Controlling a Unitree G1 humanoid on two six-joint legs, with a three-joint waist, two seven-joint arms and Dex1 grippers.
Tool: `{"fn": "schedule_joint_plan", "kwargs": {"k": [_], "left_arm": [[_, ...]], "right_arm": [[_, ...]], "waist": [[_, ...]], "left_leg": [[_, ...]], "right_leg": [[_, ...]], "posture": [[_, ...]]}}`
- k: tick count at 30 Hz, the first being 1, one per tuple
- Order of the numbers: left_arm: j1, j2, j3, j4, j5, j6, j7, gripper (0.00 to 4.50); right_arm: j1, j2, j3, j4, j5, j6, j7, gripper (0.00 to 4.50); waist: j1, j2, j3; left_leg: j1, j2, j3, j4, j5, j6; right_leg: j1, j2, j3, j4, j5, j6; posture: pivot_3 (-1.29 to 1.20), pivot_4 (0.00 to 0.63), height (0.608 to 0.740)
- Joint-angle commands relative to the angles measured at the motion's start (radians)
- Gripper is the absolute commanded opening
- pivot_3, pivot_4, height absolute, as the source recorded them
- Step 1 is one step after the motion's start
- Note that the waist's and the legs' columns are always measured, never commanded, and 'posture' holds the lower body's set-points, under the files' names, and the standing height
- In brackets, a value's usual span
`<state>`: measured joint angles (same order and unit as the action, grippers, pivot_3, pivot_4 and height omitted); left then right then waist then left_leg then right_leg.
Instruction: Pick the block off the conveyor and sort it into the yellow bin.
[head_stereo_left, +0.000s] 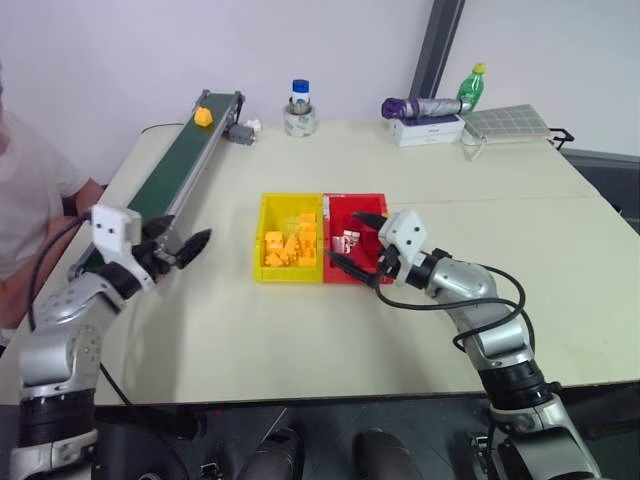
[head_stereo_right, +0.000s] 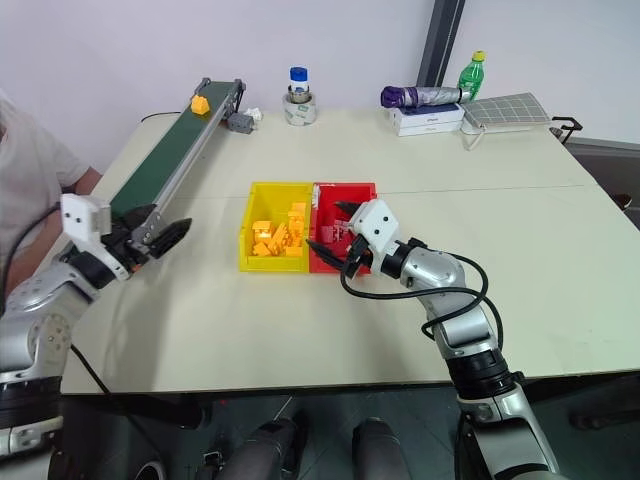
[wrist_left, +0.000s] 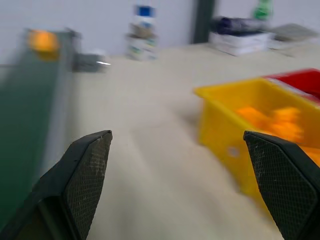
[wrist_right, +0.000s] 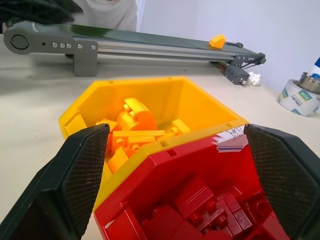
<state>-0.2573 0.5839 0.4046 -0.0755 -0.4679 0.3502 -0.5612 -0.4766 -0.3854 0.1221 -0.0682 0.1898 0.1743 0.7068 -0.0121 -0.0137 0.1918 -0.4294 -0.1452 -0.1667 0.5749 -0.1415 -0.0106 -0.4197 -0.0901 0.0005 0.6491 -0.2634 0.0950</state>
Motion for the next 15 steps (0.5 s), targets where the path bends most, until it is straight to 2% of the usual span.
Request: {"fn": "schedule_joint_plan", "kwargs": {"k": [1, 8, 15], "left_arm": [[0.027, -0.008, 0.046, -0.048, 0.041, -0.080, 0.063, 4.44], [0.053, -0.051, 0.109, -0.027, 0.044, -0.079, 0.199, 4.44], [0.042, -0.052, 0.139, -0.020, 0.008, -0.037, 0.255, 4.44]], "right_arm": [[-0.020, 0.001, -0.009, -0.008, 0.004, -0.024, 0.009, 4.50], [-0.030, 0.005, -0.006, 0.004, 0.002, -0.031, 0.019, 4.50], [-0.038, 0.014, -0.002, 0.018, 0.001, -0.039, 0.024, 4.50]], "waist": [[0.000, 0.000, 0.000], [0.001, 0.000, 0.000], [0.000, 0.000, 0.000]], "left_leg": [[0.000, 0.000, 0.000, 0.000, 0.000, 0.000], [0.000, 0.000, 0.000, 0.000, 0.000, 0.000], [0.000, 0.000, 0.000, 0.000, 0.000, 0.000]], "right_leg": [[0.000, 0.000, 0.000, 0.000, 0.000, 0.000], [0.000, 0.000, 0.000, 0.000, 0.000, 0.000], [0.000, 0.000, 0.000, 0.000, 0.000, 0.000]], "posture": [[0.00, 0.150, 0.740], [0.00, 0.150, 0.740], [0.00, 0.150, 0.740]]}}
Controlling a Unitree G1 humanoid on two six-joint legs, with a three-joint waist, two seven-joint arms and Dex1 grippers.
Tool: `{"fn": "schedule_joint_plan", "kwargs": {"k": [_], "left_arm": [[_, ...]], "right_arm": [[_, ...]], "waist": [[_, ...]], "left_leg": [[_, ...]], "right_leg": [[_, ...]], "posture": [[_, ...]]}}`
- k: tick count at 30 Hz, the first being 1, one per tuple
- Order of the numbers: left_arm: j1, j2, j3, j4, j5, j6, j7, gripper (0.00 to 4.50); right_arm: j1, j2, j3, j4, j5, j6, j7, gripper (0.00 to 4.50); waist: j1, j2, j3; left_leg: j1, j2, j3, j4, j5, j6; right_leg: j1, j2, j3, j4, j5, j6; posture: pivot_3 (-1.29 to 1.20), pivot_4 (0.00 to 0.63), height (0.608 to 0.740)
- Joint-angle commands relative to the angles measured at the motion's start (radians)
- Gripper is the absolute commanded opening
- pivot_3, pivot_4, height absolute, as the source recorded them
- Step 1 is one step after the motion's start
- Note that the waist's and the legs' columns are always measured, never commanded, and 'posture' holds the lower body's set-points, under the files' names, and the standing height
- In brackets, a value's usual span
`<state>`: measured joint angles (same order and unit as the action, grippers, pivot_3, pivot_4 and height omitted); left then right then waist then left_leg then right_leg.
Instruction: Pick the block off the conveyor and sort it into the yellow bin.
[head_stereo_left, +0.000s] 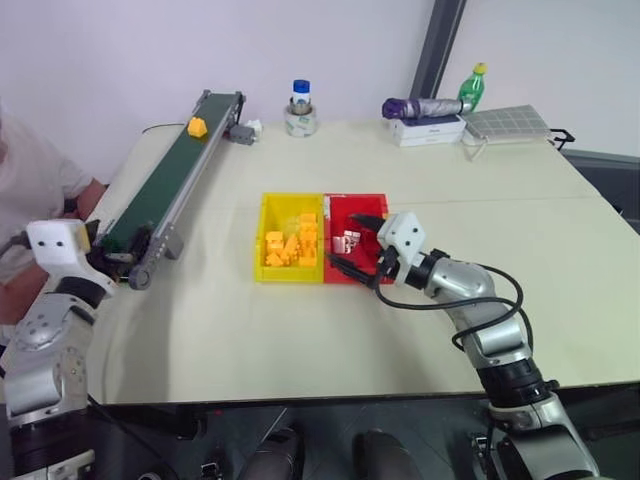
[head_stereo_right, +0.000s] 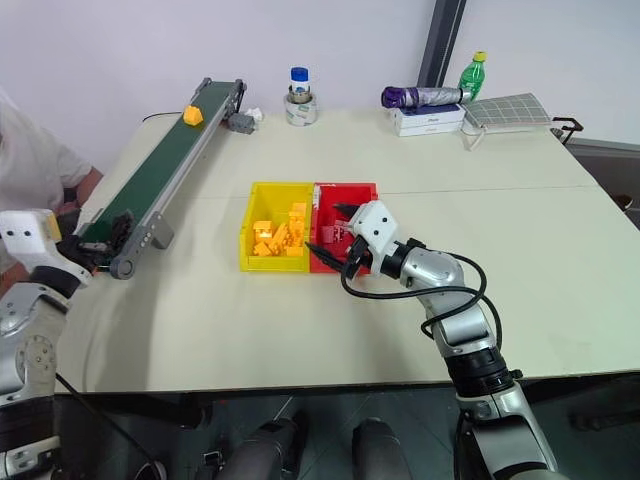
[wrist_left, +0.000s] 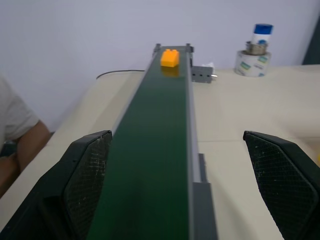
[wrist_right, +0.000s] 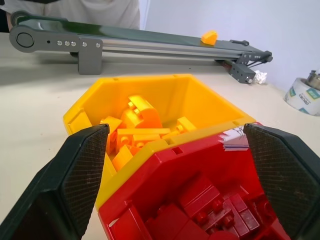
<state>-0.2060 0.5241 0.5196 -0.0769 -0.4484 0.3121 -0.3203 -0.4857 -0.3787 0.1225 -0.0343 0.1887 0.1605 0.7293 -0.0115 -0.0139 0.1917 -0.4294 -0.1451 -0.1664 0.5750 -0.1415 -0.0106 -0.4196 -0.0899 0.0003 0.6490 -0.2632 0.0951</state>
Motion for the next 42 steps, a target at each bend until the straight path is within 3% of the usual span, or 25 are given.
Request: {"fn": "schedule_joint_plan", "kwargs": {"k": [1, 29, 42], "left_arm": [[-0.006, 0.008, 0.022, -0.020, -0.007, -0.001, 0.015, 4.44], [-0.064, 0.010, -0.011, -0.004, 0.002, 0.007, 0.026, 4.44], [-0.079, 0.017, -0.024, -0.004, 0.016, 0.037, 0.062, 4.44]], "right_arm": [[-0.030, 0.010, -0.002, -0.015, 0.003, -0.025, 0.003, 4.50], [-0.028, 0.020, -0.006, -0.017, 0.002, -0.022, 0.005, 4.50], [-0.001, 0.030, -0.013, -0.091, 0.111, 0.007, 0.080, 4.50]], "waist": [[0.000, 0.000, 0.000], [-0.001, 0.000, 0.000], [0.000, 0.000, 0.000]], "left_leg": [[0.000, 0.000, 0.000, 0.000, 0.000, 0.000], [0.000, 0.000, 0.000, 0.000, 0.000, 0.000], [0.000, 0.000, 0.000, 0.000, 0.000, 0.000]], "right_leg": [[0.000, 0.000, 0.000, 0.000, 0.000, 0.000], [0.000, 0.000, 0.000, 0.000, 0.000, 0.000], [0.000, 0.001, 0.000, 0.000, 0.000, 0.000]], "posture": [[0.00, 0.150, 0.740], [0.00, 0.150, 0.740], [0.00, 0.150, 0.740]]}}
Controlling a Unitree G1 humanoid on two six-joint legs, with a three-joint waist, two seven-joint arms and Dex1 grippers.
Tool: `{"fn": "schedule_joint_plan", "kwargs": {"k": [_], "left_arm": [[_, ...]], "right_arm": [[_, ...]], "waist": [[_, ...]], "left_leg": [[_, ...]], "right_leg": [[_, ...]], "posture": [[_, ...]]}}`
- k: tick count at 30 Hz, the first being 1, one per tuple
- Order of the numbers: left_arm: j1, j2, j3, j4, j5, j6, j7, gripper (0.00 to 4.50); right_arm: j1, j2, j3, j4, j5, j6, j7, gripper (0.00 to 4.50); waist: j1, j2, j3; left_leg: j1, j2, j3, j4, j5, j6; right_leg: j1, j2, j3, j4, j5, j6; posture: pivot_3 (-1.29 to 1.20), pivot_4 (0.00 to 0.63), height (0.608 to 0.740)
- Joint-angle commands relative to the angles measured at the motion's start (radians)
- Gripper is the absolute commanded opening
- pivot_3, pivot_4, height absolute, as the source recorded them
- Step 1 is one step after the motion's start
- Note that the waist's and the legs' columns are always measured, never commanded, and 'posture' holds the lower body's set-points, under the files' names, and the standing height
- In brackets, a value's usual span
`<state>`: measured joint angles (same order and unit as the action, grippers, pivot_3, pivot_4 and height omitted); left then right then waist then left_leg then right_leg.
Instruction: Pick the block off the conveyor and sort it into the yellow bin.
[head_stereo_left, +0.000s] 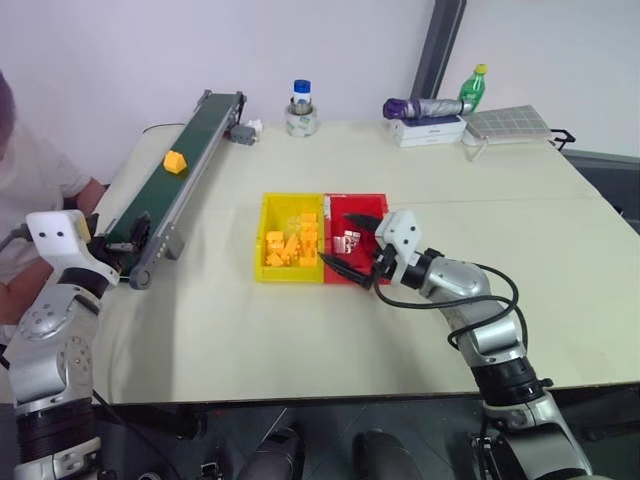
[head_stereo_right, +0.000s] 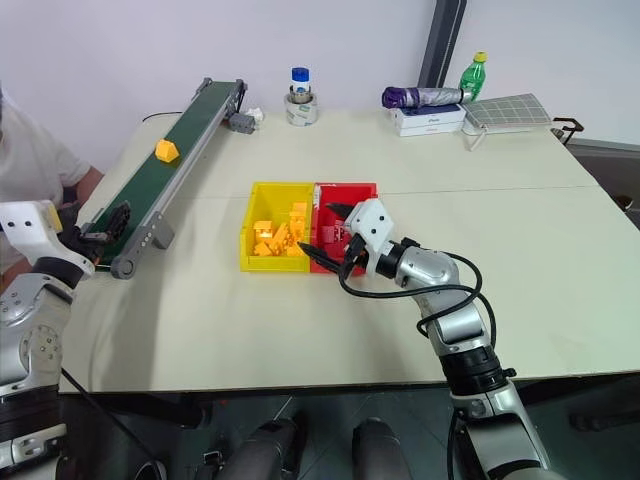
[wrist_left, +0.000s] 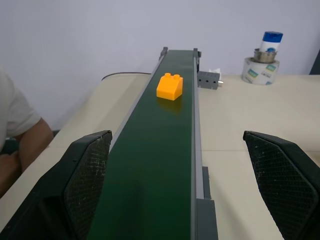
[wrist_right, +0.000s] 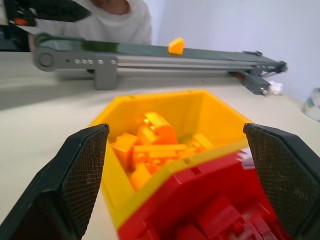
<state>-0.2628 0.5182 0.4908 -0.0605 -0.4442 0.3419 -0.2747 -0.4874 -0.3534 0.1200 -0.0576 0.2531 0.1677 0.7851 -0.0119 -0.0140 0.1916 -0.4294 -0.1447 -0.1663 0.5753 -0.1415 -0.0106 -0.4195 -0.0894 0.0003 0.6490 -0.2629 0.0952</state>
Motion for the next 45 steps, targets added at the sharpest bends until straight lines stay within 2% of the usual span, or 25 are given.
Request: {"fn": "schedule_joint_plan", "kwargs": {"k": [1, 8, 13, 24, 34, 37, 41, 42, 45], "left_arm": [[-0.025, 0.025, 0.004, -0.019, 0.015, 0.014, 0.020, 4.44], [-0.098, 0.051, -0.031, 0.046, 0.067, 0.069, 0.063, 4.44], [-0.200, 0.054, -0.065, 0.162, 0.089, 0.069, 0.066, 4.44], [-0.449, 0.041, -0.173, 0.540, 0.234, -0.039, 0.110, 4.44], [-0.456, 0.021, -0.190, 0.634, 0.258, -0.075, 0.125, 4.44], [-0.448, 0.017, -0.189, 0.623, 0.252, -0.071, 0.123, 3.56], [-0.434, 0.008, -0.170, 0.591, 0.235, -0.048, 0.139, 1.58], [-0.431, 0.006, -0.168, 0.580, 0.232, -0.043, 0.141, 1.44], [-0.419, -0.002, -0.144, 0.525, 0.204, -0.042, 0.138, 1.44]], "right_arm": [[0.002, 0.004, -0.012, -0.074, 0.055, 0.004, 0.029, 4.50], [0.019, -0.001, -0.004, -0.105, 0.093, 0.028, 0.059, 4.50], [0.018, -0.002, -0.004, -0.102, 0.068, 0.014, 0.039, 4.50], [0.017, -0.009, -0.002, -0.102, 0.054, 0.001, 0.024, 4.50], [0.035, -0.024, -0.011, -0.119, 0.046, 0.001, 0.007, 4.50], [0.030, -0.026, -0.010, -0.112, 0.041, -0.005, 0.005, 4.50], [0.028, -0.027, -0.012, -0.103, 0.037, -0.013, 0.003, 4.50], [0.029, -0.028, -0.012, -0.101, 0.035, -0.015, 0.004, 4.50], [0.027, -0.027, -0.011, -0.096, 0.033, -0.019, 0.005, 4.50]], "waist": [[0.001, 0.000, 0.000], [0.000, 0.000, 0.000], [0.001, 0.000, 0.000], [0.000, -0.001, 0.000], [-0.002, -0.001, 0.000], [-0.001, -0.001, 0.000], [-0.001, -0.001, 0.000], [-0.001, -0.001, 0.000], [0.000, -0.001, 0.000]], "left_leg": [[0.000, 0.000, 0.000, 0.000, 0.000, 0.000], [0.000, 0.000, 0.000, 0.000, 0.000, 0.000], [0.000, 0.000, 0.000, 0.000, 0.000, 0.000], [0.000, 0.000, 0.000, 0.000, 0.000, 0.000], [0.000, 0.000, 0.000, 0.001, 0.000, 0.000], [0.000, 0.000, 0.000, 0.001, 0.000, 0.000], [0.000, 0.000, 0.000, 0.001, 0.000, 0.000], [0.000, 0.000, 0.000, 0.001, 0.000, 0.000], [0.000, 0.000, 0.000, 0.002, 0.000, 0.000]], "right_leg": [[0.000, 0.000, 0.000, 0.000, 0.000, 0.000], [0.000, 0.000, 0.000, 0.000, 0.000, 0.000], [0.000, 0.000, 0.000, 0.000, 0.001, 0.002], [0.000, 0.000, -0.001, 0.000, 0.002, 0.004], [0.000, 0.000, -0.001, 0.000, 0.004, 0.006], [0.000, 0.000, -0.001, 0.000, 0.004, 0.006], [0.001, 0.000, -0.001, 0.000, 0.004, 0.006], [0.001, 0.000, -0.001, 0.000, 0.004, 0.006], [0.001, 0.000, -0.001, 0.001, 0.004, 0.006]], "posture": [[0.00, 0.150, 0.740], [0.00, 0.150, 0.740], [0.00, 0.150, 0.740], [0.00, 0.150, 0.740], [0.00, 0.150, 0.740], [0.00, 0.150, 0.740], [0.00, 0.150, 0.740], [0.00, 0.150, 0.740], [0.00, 0.150, 0.740]]}}
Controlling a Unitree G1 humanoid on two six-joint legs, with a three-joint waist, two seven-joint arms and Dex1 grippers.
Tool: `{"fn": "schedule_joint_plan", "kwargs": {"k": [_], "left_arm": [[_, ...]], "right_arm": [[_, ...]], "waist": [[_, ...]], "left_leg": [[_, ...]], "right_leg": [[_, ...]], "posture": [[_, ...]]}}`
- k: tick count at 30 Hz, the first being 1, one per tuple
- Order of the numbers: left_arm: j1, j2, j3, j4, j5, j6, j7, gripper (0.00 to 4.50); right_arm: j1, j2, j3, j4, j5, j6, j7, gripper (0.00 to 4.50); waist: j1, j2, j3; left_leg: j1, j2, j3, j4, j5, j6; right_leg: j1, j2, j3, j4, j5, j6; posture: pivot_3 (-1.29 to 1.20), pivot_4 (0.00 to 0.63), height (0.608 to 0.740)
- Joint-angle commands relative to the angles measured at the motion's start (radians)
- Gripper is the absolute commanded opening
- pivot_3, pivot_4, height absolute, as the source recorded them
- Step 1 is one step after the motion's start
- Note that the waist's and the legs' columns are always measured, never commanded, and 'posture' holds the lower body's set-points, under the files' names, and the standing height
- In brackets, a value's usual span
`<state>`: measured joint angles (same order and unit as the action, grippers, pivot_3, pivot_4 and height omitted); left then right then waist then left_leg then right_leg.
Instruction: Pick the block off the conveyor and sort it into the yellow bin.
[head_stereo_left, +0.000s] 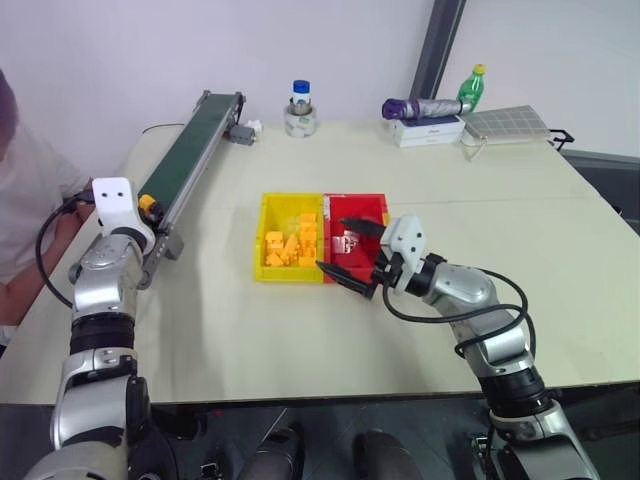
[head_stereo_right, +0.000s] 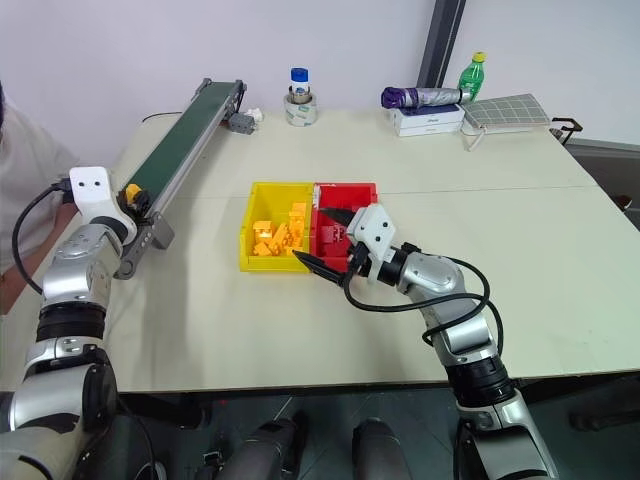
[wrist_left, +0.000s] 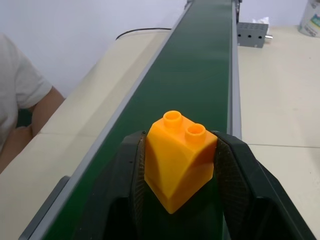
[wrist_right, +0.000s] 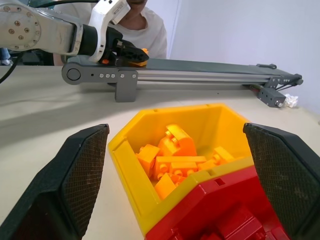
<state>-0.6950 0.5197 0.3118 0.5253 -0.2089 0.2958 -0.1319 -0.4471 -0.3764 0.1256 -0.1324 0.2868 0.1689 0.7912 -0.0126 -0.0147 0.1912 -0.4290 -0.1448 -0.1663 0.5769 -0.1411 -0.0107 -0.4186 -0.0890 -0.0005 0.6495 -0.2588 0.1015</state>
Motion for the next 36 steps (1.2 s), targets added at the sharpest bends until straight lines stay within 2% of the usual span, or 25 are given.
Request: {"fn": "schedule_joint_plan", "kwargs": {"k": [1, 5, 9, 14, 18, 23, 29, 33, 36], "left_arm": [[0.017, -0.007, 0.040, -0.088, -0.045, 0.005, -0.016, 1.44], [0.043, -0.023, 0.047, -0.211, -0.088, 0.035, -0.042, 1.44], [0.065, -0.055, 0.001, -0.376, -0.158, 0.112, -0.121, 1.44], [0.088, -0.102, -0.142, -0.513, -0.171, 0.155, -0.244, 1.44], [0.075, -0.178, -0.219, -0.544, -0.182, 0.168, -0.276, 1.44], [0.016, -0.233, -0.273, -0.436, -0.084, 0.115, -0.216, 1.44], [0.002, -0.254, -0.282, -0.413, -0.092, 0.070, -0.287, 4.49], [0.034, -0.194, -0.234, -0.441, -0.086, 0.055, -0.308, 4.49], [0.089, -0.129, -0.178, -0.510, -0.147, 0.119, -0.354, 4.49]], "right_arm": [[-0.014, -0.004, -0.016, -0.020, -0.001, -0.022, -0.002, 4.50], [-0.015, -0.004, -0.017, -0.019, -0.002, -0.024, -0.001, 4.50], [-0.012, -0.004, -0.016, -0.016, -0.005, -0.027, 0.001, 4.50], [-0.018, -0.001, -0.016, -0.012, -0.008, -0.029, -0.003, 4.50], [-0.017, -0.001, -0.016, -0.018, -0.010, -0.026, -0.009, 4.50], [-0.003, -0.006, -0.023, -0.039, -0.013, -0.019, -0.027, 4.50], [0.015, -0.015, -0.023, -0.056, -0.014, -0.017, -0.041, 4.50], [0.016, -0.014, -0.018, -0.056, -0.014, -0.015, -0.045, 4.50], [0.016, -0.016, -0.018, -0.054, -0.013, -0.016, -0.039, 4.50]], "waist": [[0.000, 0.000, 0.000], [0.002, 0.000, 0.000], [0.000, 0.000, 0.000], [0.001, 0.000, 0.000], [0.001, 0.000, 0.000], [-0.001, 0.000, 0.000], [0.001, 0.000, 0.000], [-0.004, 0.000, 0.000], [-0.008, 0.000, 0.000]], "left_leg": [[0.000, 0.000, 0.000, 0.000, 0.000, 0.000], [0.000, 0.000, 0.000, 0.000, 0.000, 0.000], [0.000, 0.000, 0.000, 0.000, 0.000, 0.000], [0.000, 0.000, 0.000, 0.001, 0.000, 0.000], [0.000, 0.000, 0.000, 0.001, 0.000, 0.000], [0.000, 0.000, 0.000, 0.001, 0.000, 0.000], [0.000, 0.000, 0.000, 0.001, 0.000, 0.000], [0.000, 0.000, 0.000, 0.001, 0.000, 0.000], [0.000, 0.001, 0.000, 0.000, 0.000, 0.000]], "right_leg": [[0.000, 0.000, 0.000, 0.000, 0.000, 0.000], [0.000, 0.000, 0.000, 0.000, 0.000, 0.000], [0.000, 0.000, 0.000, 0.000, 0.000, 0.000], [0.001, 0.000, 0.000, 0.000, 0.000, 0.000], [0.001, 0.000, 0.000, 0.000, 0.000, 0.000], [0.001, 0.000, 0.000, 0.000, 0.000, 0.000], [0.001, 0.000, 0.000, -0.001, 0.000, 0.000], [0.001, 0.001, 0.000, -0.001, 0.000, 0.000], [0.000, 0.001, 0.000, 0.000, 0.000, -0.001]], "posture": [[0.00, 0.150, 0.740], [0.00, 0.150, 0.740], [0.00, 0.150, 0.740], [0.00, 0.150, 0.740], [0.00, 0.150, 0.740], [0.00, 0.150, 0.740], [0.00, 0.150, 0.740], [0.00, 0.150, 0.740], [0.00, 0.150, 0.740]]}}
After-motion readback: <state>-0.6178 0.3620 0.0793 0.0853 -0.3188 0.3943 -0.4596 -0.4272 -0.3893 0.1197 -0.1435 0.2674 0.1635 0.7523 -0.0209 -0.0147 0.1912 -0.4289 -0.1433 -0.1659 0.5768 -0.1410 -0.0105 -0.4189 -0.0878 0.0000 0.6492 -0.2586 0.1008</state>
